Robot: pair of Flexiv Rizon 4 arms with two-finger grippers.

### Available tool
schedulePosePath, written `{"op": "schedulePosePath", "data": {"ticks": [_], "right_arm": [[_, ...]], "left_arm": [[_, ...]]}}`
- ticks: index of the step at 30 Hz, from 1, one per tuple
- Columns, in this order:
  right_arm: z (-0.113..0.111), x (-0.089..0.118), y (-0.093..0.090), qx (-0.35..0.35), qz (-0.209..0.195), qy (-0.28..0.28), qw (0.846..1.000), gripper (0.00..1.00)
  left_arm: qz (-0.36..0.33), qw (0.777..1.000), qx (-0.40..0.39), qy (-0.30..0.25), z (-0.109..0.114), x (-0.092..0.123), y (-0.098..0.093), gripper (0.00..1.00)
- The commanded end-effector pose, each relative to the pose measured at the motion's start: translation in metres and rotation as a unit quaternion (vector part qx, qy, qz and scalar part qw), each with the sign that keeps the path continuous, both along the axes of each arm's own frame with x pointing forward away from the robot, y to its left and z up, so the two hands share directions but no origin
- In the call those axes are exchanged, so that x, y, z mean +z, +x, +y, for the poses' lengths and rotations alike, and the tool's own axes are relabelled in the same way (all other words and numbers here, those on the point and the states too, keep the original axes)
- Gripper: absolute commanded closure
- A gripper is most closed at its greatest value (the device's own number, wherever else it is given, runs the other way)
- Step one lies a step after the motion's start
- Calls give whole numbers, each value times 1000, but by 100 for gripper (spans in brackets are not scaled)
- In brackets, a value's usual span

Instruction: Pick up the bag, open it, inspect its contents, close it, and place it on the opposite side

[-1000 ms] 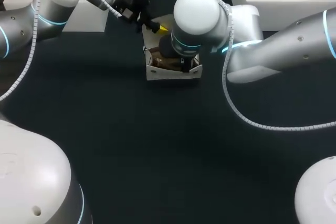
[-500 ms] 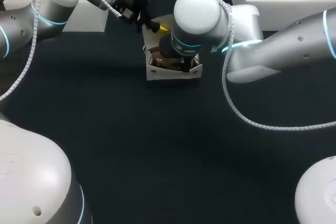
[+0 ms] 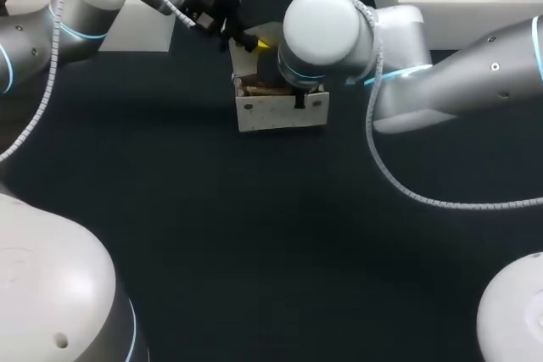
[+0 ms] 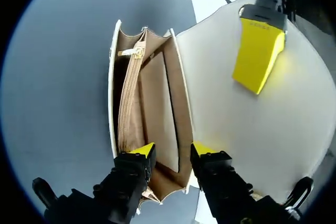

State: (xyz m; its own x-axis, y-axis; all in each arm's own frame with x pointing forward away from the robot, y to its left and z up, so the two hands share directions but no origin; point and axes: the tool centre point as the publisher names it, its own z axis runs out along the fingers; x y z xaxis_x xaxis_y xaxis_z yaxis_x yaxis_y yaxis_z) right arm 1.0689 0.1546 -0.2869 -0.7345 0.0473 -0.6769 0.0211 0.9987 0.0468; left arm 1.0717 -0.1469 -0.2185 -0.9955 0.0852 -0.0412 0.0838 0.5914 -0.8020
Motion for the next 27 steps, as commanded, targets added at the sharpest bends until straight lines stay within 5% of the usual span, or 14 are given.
{"op": "schedulePosePath", "data": {"ticks": [1, 12, 20, 27], "right_arm": [[-7, 20, -19, -4, -37, 7, 999, 60], [-13, 48, -36, -17, -96, 11, 995, 61], [-13, 42, -45, -16, -94, 14, 995, 60], [-15, 30, -57, -14, -78, 16, 997, 61]], "left_arm": [[-6, 1000, 1, 1, 2, 7, -10, 100], [16, 1000, 4, 9, -1, -12, -6, 100], [-2, 999, 31, 20, -4, -38, 23, 100], [-36, 998, 44, 19, 0, -39, 47, 100]]}}
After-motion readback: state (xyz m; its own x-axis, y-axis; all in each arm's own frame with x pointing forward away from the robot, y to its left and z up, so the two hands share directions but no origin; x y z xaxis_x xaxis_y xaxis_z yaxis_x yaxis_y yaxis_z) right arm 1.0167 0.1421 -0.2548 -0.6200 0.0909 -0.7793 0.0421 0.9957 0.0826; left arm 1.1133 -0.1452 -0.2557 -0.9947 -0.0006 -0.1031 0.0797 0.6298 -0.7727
